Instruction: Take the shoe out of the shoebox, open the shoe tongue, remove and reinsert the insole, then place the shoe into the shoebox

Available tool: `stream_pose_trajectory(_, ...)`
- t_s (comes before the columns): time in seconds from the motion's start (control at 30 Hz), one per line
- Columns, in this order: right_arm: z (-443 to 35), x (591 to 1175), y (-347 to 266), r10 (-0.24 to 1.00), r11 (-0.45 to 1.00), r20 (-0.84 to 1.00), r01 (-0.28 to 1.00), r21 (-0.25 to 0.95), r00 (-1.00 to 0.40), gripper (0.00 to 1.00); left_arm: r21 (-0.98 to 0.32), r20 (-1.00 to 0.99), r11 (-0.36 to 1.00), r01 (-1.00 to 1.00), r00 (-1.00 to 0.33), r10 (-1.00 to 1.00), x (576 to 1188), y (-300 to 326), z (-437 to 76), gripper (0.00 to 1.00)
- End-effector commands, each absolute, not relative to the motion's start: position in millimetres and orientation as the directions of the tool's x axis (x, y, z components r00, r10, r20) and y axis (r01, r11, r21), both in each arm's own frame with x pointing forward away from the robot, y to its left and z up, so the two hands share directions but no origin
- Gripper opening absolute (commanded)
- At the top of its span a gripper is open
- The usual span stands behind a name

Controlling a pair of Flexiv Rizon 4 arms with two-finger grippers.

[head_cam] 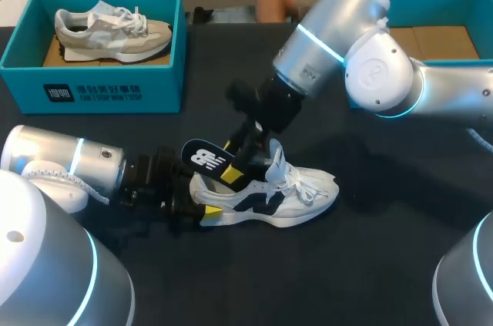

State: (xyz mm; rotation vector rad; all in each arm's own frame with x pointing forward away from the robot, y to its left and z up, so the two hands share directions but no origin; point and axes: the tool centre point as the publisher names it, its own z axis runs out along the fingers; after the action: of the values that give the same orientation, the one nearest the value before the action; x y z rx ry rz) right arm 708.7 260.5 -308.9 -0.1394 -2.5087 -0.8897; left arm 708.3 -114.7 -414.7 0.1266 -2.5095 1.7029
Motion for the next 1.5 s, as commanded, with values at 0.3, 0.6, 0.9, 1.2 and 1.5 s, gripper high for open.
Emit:
stream_pose_trajectory(0.3,-320.5,711.4,269.3,-0.123,0.791,0.516,0.231,0.567,-0.848,0.98,-0.92,0.134,0.371,-0.128,-0.991,-0.011,708.7,-114.4,-417.4,0.0)
stream_pose_trajectory(0.6,-326.6,711.1,273.7,-0.148,0.786,0.525,0.222,0.577,-0.838,0.53,-0.92,0.134,0.371,-0.128,-0.991,-0.011,708.7,-114.4,-417.4,0.0)
stream_pose_trajectory(0.9,-330.3,715.4,274.3,-0.185,0.788,0.534,0.2,0.583,-0.825,0.47,-0.92,0.134,0.371,-0.128,-0.991,-0.011,708.7,-114.4,-417.4,0.0)
stream_pose_trajectory(1.2,-327.9,719.3,272.0,-0.21,0.791,0.542,0.184,0.583,-0.813,0.44,-0.92,0.134,0.371,-0.128,-0.991,-0.011,708.7,-114.4,-417.4,0.0)
stream_pose_trajectory(1.5,-327.9,723.6,277.4,-0.232,0.781,0.551,0.185,0.597,-0.802,0.26,-0.92,0.134,0.371,-0.128,-0.991,-0.011,708.7,-114.4,-417.4,0.0)
